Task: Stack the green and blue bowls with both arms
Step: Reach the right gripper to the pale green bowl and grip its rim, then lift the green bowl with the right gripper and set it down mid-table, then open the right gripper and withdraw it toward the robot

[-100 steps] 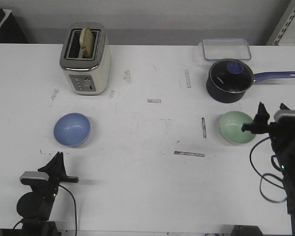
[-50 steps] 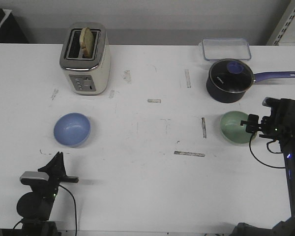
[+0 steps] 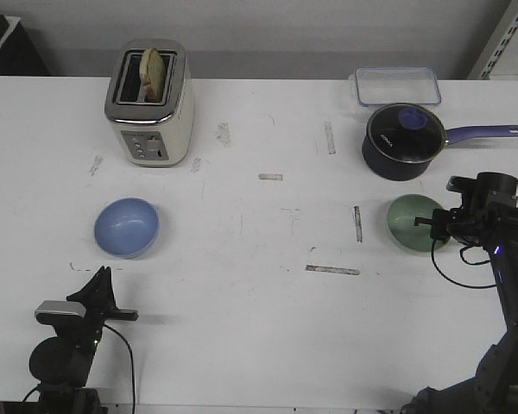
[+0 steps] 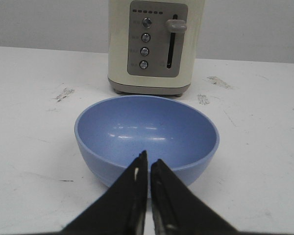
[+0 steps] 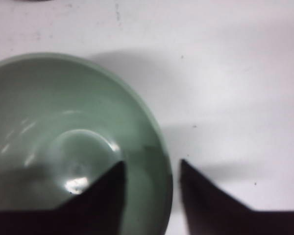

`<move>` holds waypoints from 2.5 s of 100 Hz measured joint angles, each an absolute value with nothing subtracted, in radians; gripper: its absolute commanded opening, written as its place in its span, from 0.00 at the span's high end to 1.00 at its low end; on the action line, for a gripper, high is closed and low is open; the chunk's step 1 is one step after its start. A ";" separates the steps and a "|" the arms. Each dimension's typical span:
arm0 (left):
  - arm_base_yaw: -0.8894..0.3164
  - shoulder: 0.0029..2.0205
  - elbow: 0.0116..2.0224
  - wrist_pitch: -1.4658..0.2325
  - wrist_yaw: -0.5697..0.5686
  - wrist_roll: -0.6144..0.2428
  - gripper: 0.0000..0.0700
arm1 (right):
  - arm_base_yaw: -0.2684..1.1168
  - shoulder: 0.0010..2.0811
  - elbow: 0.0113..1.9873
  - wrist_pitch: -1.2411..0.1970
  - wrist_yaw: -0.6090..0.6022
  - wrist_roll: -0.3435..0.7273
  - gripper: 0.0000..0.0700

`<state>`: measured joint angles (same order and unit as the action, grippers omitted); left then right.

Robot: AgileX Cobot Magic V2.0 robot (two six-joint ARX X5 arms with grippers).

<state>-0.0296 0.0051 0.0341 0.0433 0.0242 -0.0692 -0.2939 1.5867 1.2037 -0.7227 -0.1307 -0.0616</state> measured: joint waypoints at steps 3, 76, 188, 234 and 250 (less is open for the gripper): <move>-0.030 0.005 0.034 0.043 0.024 -0.069 1.00 | -0.294 1.587 1.204 -0.723 -0.130 -0.064 0.99; -0.030 0.005 0.034 0.043 0.024 -0.069 1.00 | -0.130 1.297 1.321 -0.706 -0.272 -0.040 0.99; -0.030 0.005 0.034 0.043 0.024 -0.069 1.00 | 0.659 1.704 1.323 -0.739 -0.181 0.004 0.99; -0.030 0.005 0.034 0.043 0.024 -0.069 1.00 | 0.659 1.654 1.360 -0.755 -0.182 -0.019 0.37; -0.030 0.005 0.034 0.043 0.024 -0.069 1.00 | 0.633 1.550 1.437 -0.741 -0.183 -0.023 0.53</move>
<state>-0.0296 0.0051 0.0341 0.0433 0.0242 -0.0692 0.6331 1.5497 1.4372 -0.7410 -0.1825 -0.0227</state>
